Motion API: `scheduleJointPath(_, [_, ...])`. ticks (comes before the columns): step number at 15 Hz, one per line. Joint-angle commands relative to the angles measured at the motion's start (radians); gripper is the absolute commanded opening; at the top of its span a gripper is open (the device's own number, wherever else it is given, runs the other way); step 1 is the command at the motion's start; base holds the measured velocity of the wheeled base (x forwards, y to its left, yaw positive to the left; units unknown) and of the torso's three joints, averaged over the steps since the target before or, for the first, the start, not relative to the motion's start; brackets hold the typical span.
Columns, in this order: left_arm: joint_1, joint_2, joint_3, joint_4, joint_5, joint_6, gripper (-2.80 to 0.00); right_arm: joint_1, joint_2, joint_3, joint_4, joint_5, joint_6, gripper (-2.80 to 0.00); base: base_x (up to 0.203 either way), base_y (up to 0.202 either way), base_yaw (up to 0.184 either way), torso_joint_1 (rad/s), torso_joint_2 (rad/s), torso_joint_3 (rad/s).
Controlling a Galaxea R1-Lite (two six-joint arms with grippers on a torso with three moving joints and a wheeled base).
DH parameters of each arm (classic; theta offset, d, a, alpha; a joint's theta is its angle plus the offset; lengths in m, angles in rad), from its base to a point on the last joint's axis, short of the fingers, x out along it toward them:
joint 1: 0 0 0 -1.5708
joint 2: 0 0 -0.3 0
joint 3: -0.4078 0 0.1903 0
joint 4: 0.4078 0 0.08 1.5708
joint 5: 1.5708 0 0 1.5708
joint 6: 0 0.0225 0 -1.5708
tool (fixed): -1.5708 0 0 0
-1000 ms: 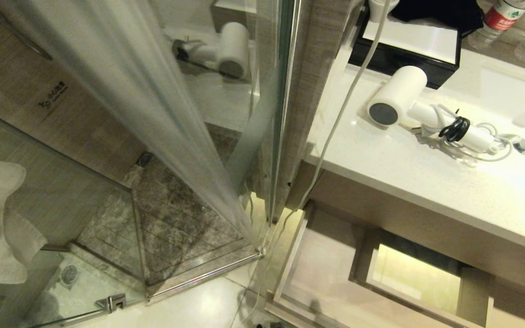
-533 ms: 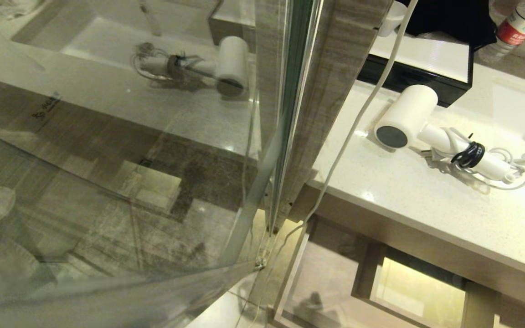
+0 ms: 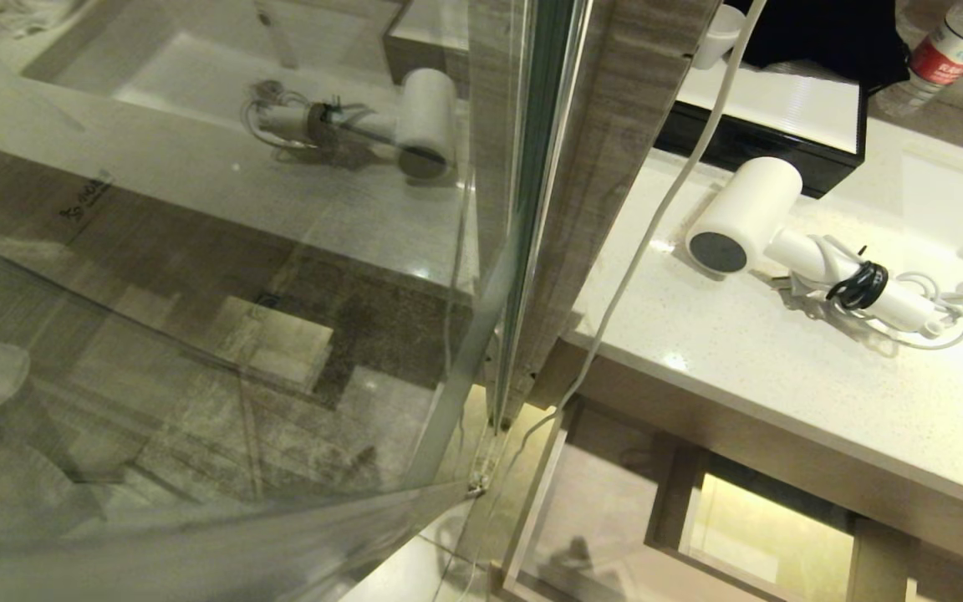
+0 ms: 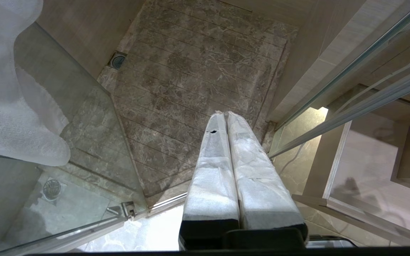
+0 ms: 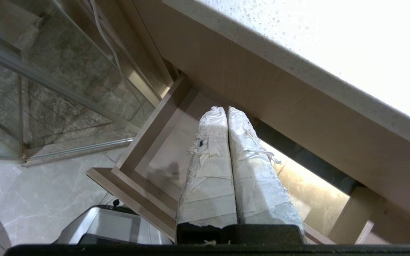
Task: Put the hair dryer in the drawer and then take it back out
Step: Pick up the hairdryer
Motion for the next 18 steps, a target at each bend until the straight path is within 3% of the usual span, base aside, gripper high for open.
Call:
scheduleJointPath(1, [0.001, 0.0, 0.0, 0.0, 0.0, 0.0, -2.8, 0.0, -0.039, -0.096, -0.005, 0.007, -0.005, -2.8, 0.0, 0.0, 0.0, 0.0, 0.0, 0.0])
scheduleJointPath(3, [-0.001, 0.0, 0.0, 0.0, 0.0, 0.0, -2.8, -0.001, -0.036, -0.323, 0.057, 0.008, -0.018, -2.8, 0.0, 0.0, 0.0, 0.0, 0.0, 0.0])
scheduleJointPath(6, [0.001, 0.0, 0.001, 0.0, 0.0, 0.0, -2.8, -0.002, 0.076, -0.742, 0.318, 0.016, -0.037, -2.8, 0.0, 0.0, 0.0, 0.0, 0.0, 0.0])
scheduleJointPath(9, [0.001, 0.0, 0.002, 0.0, 0.0, 0.0, -2.8, 0.009, 0.383, -1.156, 0.618, 0.087, -0.047, -2.8, 0.0, 0.0, 0.0, 0.0, 0.0, 0.0])
scheduleJointPath(14, [0.001, 0.0, 0.002, 0.0, 0.0, 0.0, -2.8, 0.082, 0.865, -1.38, 0.865, 0.218, -0.141, -2.8, 0.0, 0.0, 0.0, 0.0, 0.01, 0.007])
scheduleJointPath(18, [0.001, 0.0, 0.002, 0.0, 0.0, 0.0, -2.8, 0.1, 1.069, -1.418, 0.951, 0.349, -0.282, -2.8, 0.0, 0.0, 0.0, -0.013, 0.04, 0.024])
